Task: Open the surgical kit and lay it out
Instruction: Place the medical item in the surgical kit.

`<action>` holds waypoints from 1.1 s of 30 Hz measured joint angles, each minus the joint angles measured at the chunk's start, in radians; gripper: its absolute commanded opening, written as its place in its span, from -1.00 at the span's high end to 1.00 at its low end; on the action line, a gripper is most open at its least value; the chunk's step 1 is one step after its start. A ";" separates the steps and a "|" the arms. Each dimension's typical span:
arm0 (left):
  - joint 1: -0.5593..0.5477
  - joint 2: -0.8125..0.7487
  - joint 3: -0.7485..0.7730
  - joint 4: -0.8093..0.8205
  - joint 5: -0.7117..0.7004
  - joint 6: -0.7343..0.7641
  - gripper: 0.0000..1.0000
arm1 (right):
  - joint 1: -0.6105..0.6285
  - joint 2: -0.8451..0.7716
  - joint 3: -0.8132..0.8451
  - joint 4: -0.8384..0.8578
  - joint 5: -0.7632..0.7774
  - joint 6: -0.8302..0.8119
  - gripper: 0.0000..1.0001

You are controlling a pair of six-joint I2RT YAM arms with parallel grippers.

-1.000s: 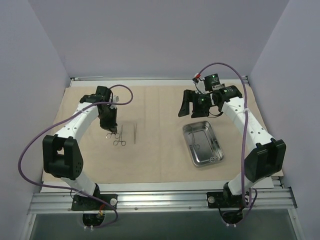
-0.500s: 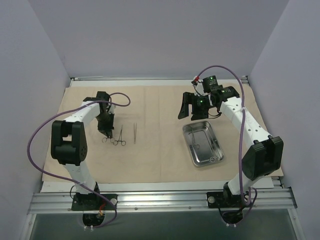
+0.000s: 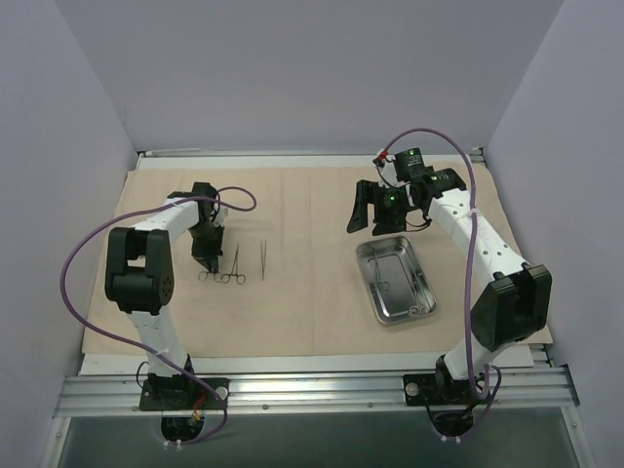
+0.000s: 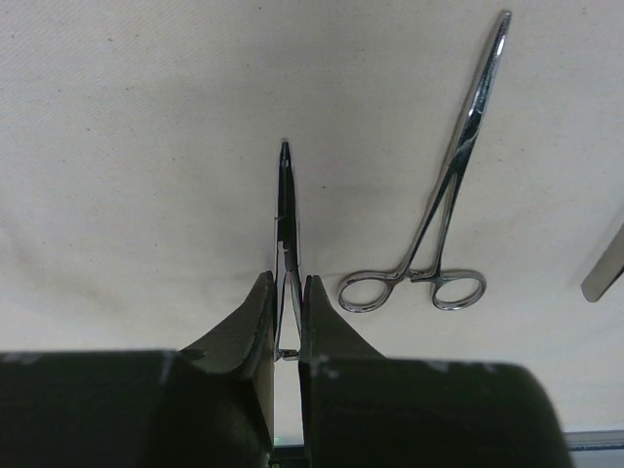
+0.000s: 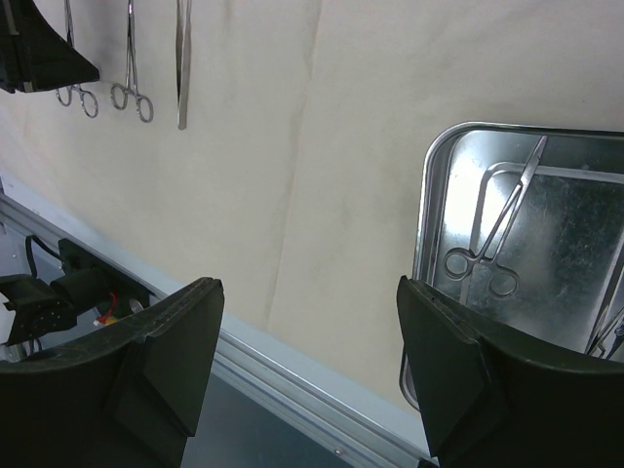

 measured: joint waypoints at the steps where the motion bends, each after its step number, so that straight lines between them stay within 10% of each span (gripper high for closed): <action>1: 0.000 0.005 0.000 0.002 -0.008 0.002 0.95 | 0.000 0.000 -0.001 0.000 0.000 0.000 -0.46; 33: 0.030 0.067 0.044 -0.011 -0.033 -0.002 0.95 | -0.003 0.052 -0.006 0.002 -0.001 -0.014 -0.46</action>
